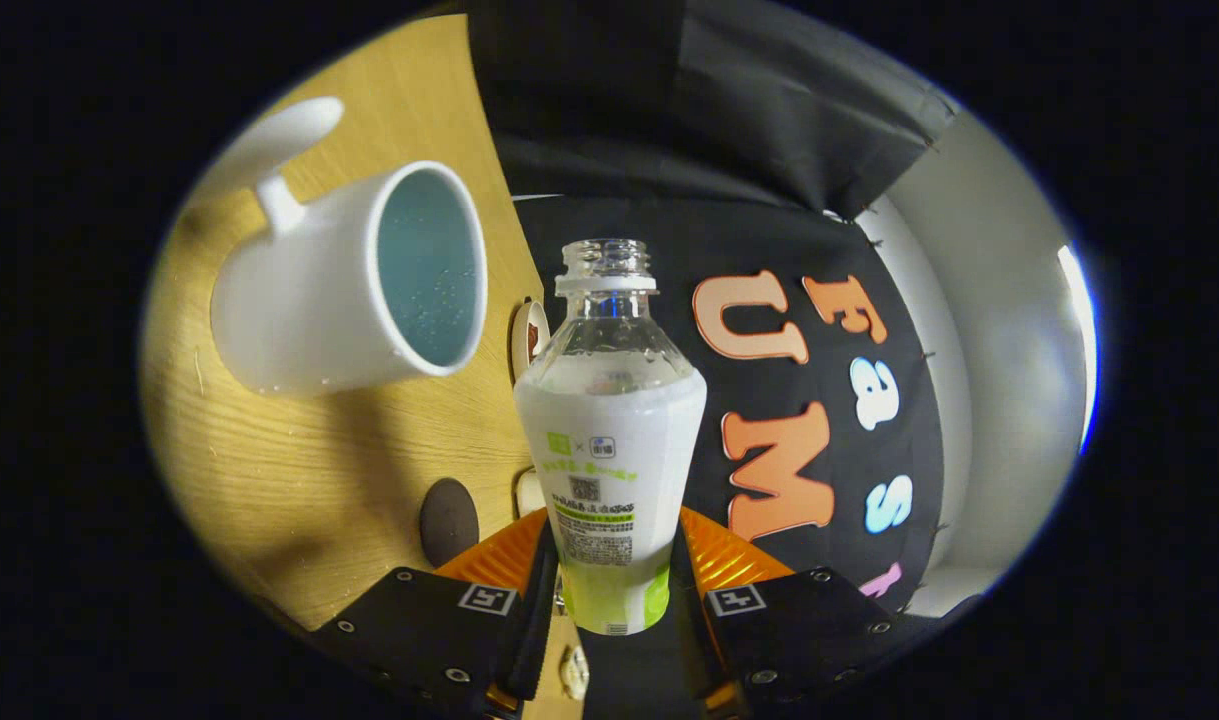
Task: Take the bottle from table, then pour the juice into the cup, finally place the bottle on the coaster
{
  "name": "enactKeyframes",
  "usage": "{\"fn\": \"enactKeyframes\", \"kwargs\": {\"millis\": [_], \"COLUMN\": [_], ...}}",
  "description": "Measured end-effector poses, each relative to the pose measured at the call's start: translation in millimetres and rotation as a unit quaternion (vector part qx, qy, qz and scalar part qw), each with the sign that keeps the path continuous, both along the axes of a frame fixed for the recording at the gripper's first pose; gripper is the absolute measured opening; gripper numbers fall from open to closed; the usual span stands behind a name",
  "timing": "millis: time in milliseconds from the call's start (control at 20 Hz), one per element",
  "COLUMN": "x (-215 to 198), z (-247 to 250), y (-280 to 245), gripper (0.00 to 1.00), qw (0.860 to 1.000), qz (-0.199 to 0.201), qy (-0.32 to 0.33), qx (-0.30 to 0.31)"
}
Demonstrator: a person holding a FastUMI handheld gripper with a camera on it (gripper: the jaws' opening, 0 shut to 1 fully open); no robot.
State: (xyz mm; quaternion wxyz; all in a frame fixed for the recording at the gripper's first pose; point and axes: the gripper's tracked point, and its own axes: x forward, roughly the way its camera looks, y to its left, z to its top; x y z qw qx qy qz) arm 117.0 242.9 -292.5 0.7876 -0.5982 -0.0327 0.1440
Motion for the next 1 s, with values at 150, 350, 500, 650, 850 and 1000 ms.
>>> {"fn": "enactKeyframes", "kwargs": {"millis": [150, 350, 500, 650, 850, 1000], "x": [7.1, 27.9, 44.5, 58.0, 69.4, 73.8], "z": [0.3, 17.6, 15.1, 11.7, 11.4, -4.7], "y": [-5.9, -10.4, -17.8, -21.1, -15.1, -11.7], "gripper": [0.55, 0.55, 0.55, 0.55, 0.55, 0.55], "qw": [0.990, 0.954, 0.919, 0.883, 0.840, 0.808], "qz": [-0.037, -0.064, -0.088, -0.105, -0.104, -0.130], "qy": [0.071, 0.124, 0.160, 0.185, 0.208, 0.244], "qx": [0.113, 0.264, 0.350, 0.419, 0.490, 0.521]}}
